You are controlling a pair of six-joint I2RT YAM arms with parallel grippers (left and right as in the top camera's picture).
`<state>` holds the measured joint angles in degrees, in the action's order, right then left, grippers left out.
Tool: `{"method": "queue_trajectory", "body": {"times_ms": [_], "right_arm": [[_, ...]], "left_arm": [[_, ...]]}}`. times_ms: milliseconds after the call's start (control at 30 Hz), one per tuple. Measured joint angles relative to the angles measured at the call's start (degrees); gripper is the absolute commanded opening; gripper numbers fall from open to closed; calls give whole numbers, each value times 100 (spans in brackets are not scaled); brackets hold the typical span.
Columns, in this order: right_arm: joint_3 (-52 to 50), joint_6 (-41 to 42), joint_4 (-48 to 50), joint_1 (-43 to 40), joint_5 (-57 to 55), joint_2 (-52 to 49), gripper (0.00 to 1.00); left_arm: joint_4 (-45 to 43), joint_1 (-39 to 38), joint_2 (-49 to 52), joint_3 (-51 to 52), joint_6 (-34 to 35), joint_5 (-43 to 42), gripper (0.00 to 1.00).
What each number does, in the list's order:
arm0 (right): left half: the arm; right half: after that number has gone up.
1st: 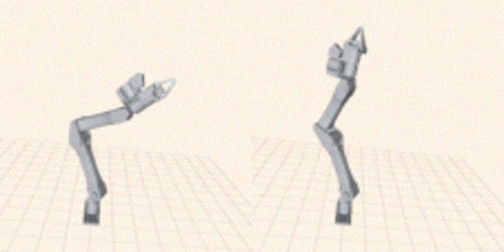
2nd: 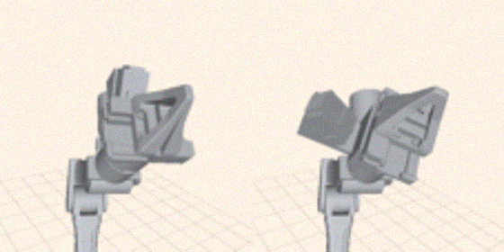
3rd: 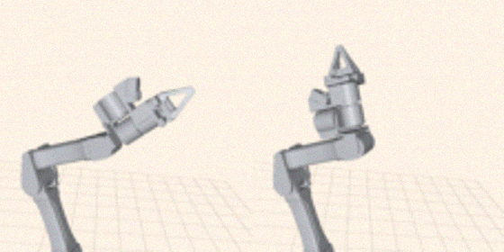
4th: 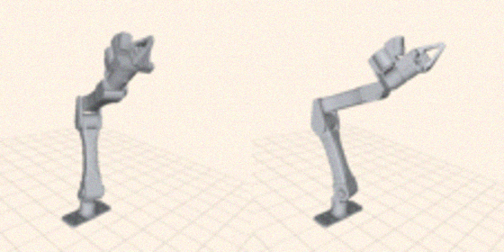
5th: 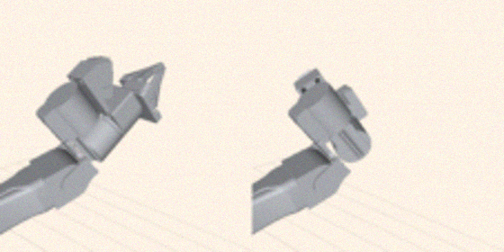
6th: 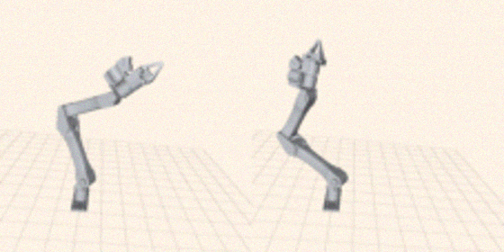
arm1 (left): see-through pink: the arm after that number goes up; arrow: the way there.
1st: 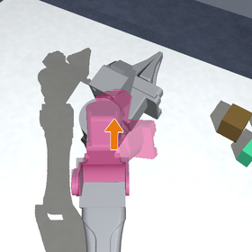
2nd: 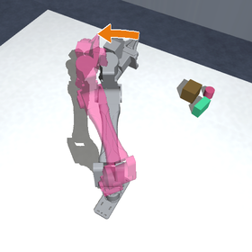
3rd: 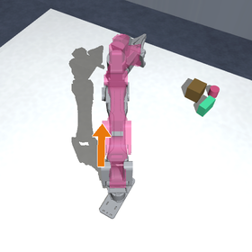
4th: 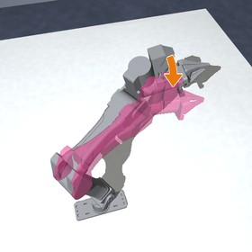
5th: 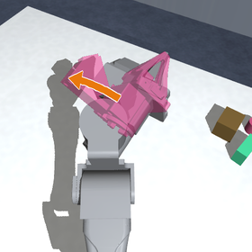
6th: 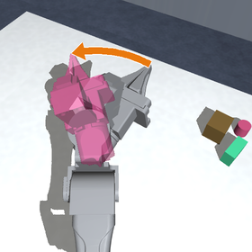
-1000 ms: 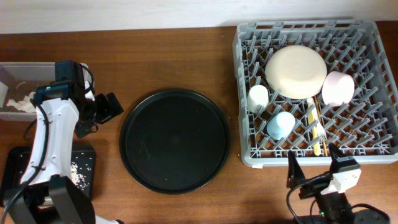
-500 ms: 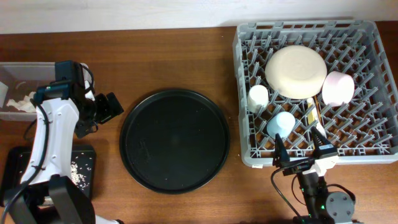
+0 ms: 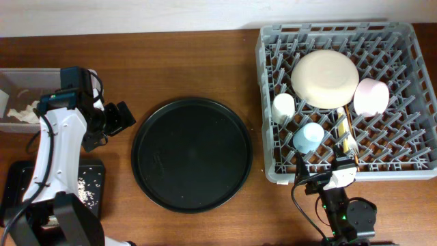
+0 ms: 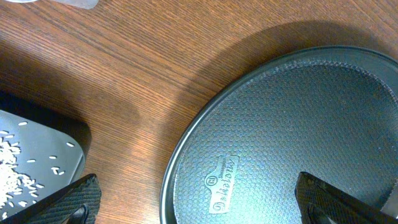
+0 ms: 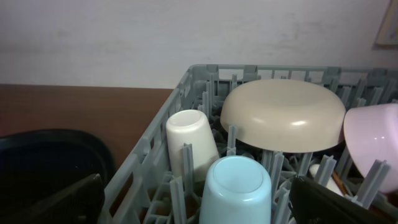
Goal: Sort waste into correct bins and load items into the dishwasher rack
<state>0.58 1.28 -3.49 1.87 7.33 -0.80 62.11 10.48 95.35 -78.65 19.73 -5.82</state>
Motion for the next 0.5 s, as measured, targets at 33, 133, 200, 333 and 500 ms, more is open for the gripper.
{"method": "queue_trajectory", "body": {"times_ms": [33, 133, 200, 333, 500], "right_arm": [[0, -28, 0, 0, 0, 0, 98], [2, -114, 0, 0, 0, 0, 98], [0, -129, 0, 0, 0, 0, 98], [0, -133, 0, 0, 0, 0, 98], [0, -136, 0, 0, 0, 0, 98]], "left_arm": [[0, 0, 0, 0, 0, 2, 99], [0, 0, 0, 0, 0, 0, 100], [0, 0, 0, 0, 0, 2, 99], [0, 0, 0, 0, 0, 2, 99], [0, 0, 0, 0, 0, 2, 99]]}}
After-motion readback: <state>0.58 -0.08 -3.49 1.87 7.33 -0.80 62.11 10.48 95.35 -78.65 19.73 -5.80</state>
